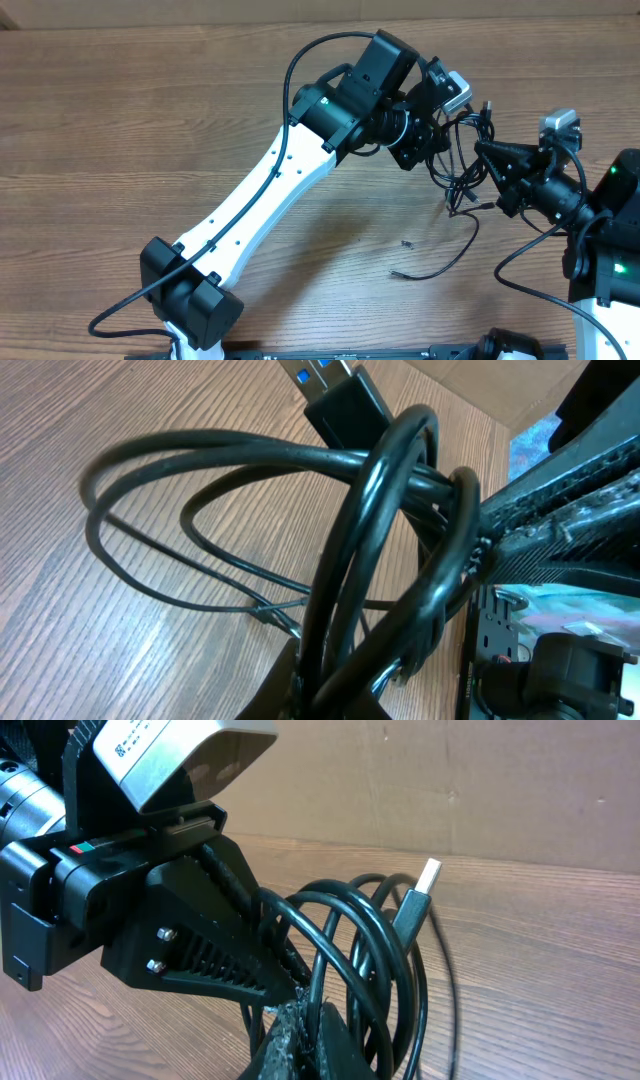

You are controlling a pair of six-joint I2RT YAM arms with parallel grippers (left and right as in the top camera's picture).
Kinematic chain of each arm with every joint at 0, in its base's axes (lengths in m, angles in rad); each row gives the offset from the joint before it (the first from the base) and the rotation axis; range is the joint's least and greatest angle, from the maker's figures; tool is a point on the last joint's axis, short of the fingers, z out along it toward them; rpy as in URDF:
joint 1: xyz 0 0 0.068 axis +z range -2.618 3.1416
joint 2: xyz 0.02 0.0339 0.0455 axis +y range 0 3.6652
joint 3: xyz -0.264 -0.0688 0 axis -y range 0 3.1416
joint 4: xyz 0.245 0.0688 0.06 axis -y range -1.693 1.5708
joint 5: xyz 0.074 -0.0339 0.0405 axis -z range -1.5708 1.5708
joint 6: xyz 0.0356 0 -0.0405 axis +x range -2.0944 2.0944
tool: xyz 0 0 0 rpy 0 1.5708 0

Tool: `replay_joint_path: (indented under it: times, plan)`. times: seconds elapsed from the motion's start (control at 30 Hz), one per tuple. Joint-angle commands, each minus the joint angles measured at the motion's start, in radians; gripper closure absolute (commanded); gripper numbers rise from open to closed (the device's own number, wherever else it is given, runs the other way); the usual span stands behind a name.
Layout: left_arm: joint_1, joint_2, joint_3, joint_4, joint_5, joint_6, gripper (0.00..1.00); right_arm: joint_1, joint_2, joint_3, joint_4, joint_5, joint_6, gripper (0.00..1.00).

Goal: Untangle cables

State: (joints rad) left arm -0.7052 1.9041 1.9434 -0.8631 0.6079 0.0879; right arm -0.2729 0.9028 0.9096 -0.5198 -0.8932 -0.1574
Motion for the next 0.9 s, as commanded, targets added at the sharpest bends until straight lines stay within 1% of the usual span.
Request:
replay_joint_path:
  times: [0.0, 0.1, 0.17, 0.37, 0.47, 0.5, 0.57, 0.63, 0.67, 0.7, 0.87]
  plan:
    - [-0.001, 0.006, 0.010, 0.011, 0.018, 0.008, 0.96, 0.003, -0.003, 0.013, -0.003, -0.018, 0.003, 0.96]
    - [-0.001, 0.006, 0.010, 0.013, 0.018, 0.006, 0.96, 0.003, -0.003, 0.013, -0.002, -0.018, 0.003, 0.96]
    - [-0.001, 0.006, 0.010, 0.018, 0.023, -0.017, 0.96, 0.003, -0.003, 0.013, -0.002, -0.017, 0.003, 0.96]
    - [-0.001, 0.005, 0.010, 0.045, 0.114, -0.024, 0.96, 0.003, -0.003, 0.013, -0.003, 0.009, 0.000, 0.96]
    - [0.002, 0.005, 0.010, 0.050, 0.077, -0.027, 0.96, 0.003, -0.003, 0.013, -0.006, 0.008, 0.000, 0.96]
    - [0.005, 0.005, 0.010, 0.051, 0.053, -0.045, 0.96, 0.003, -0.003, 0.013, -0.010, 0.007, 0.000, 0.96]
    - [0.015, 0.005, 0.010, 0.056, -0.025, -0.125, 0.96, 0.003, -0.003, 0.013, -0.019, -0.013, -0.001, 0.96]
    - [0.035, 0.005, 0.010, 0.064, -0.114, -0.243, 0.96, 0.003, -0.003, 0.013, -0.034, -0.039, -0.008, 0.96]
    - [0.043, 0.005, 0.010, 0.066, -0.133, -0.279, 0.96, 0.003, -0.003, 0.013, -0.040, -0.048, -0.014, 0.96]
    - [0.068, 0.005, 0.010, 0.076, -0.147, -0.342, 0.96, 0.003, -0.004, 0.013, -0.061, -0.076, -0.039, 0.96]
    - [0.134, 0.005, 0.010, 0.089, -0.148, -0.452, 0.96, 0.003, -0.004, 0.013, -0.093, -0.157, -0.084, 0.96]
